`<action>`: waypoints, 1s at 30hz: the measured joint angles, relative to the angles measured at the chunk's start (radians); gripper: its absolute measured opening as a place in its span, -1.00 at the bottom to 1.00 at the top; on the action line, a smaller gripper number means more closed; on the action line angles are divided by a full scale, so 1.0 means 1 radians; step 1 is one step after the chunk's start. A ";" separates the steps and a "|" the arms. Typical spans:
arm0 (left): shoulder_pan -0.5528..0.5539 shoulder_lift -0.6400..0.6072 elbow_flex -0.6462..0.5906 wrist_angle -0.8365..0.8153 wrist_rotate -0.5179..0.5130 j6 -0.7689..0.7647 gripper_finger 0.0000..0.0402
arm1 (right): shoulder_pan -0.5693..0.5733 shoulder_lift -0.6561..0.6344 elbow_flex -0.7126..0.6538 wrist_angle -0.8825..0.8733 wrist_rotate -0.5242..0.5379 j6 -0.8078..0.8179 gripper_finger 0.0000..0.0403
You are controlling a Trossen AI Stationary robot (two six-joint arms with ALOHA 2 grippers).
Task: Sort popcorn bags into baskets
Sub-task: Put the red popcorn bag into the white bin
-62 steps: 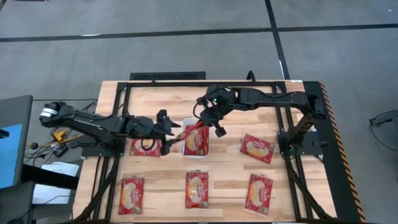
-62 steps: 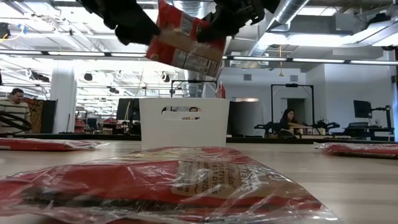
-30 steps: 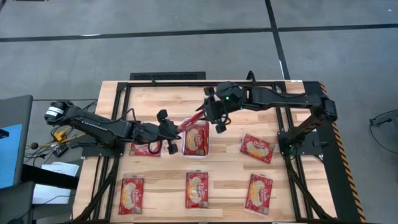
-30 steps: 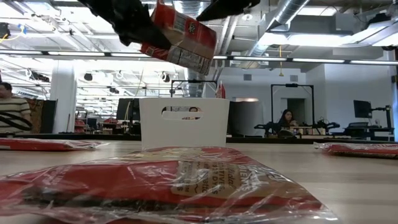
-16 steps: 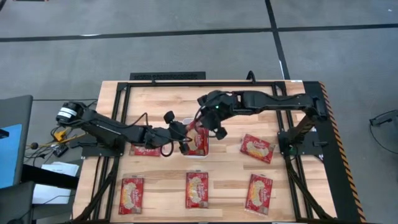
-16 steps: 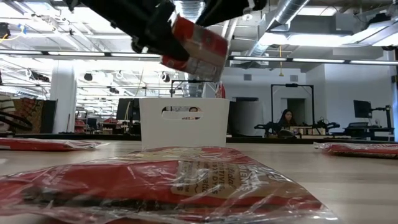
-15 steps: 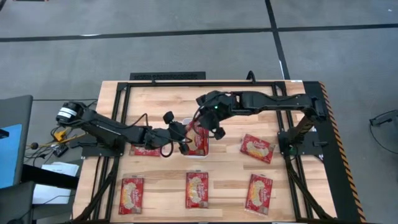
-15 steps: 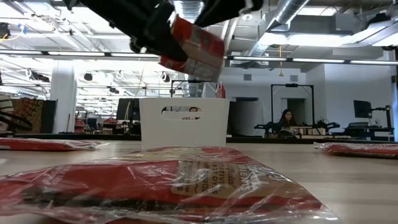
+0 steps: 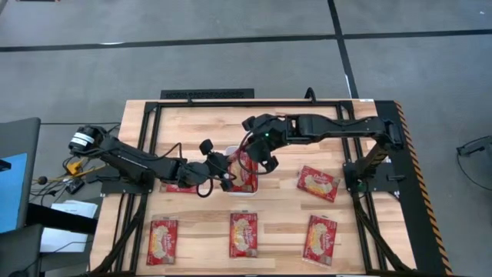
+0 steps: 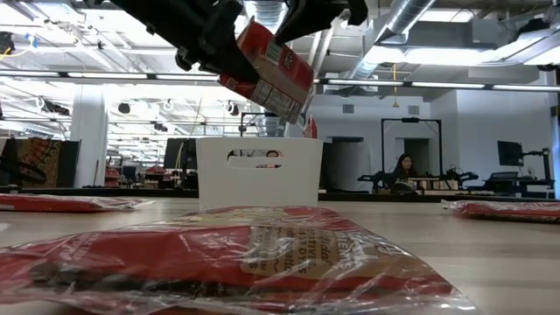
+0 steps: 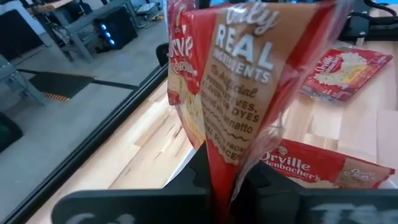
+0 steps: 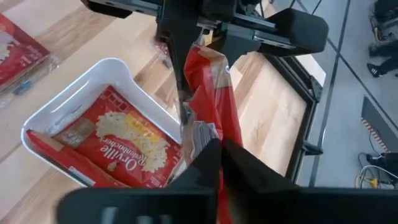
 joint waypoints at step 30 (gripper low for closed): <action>-0.031 0.001 -0.002 -0.007 -0.048 0.061 -0.90 | 0.004 0.035 0.003 -0.022 0.023 -0.168 -0.93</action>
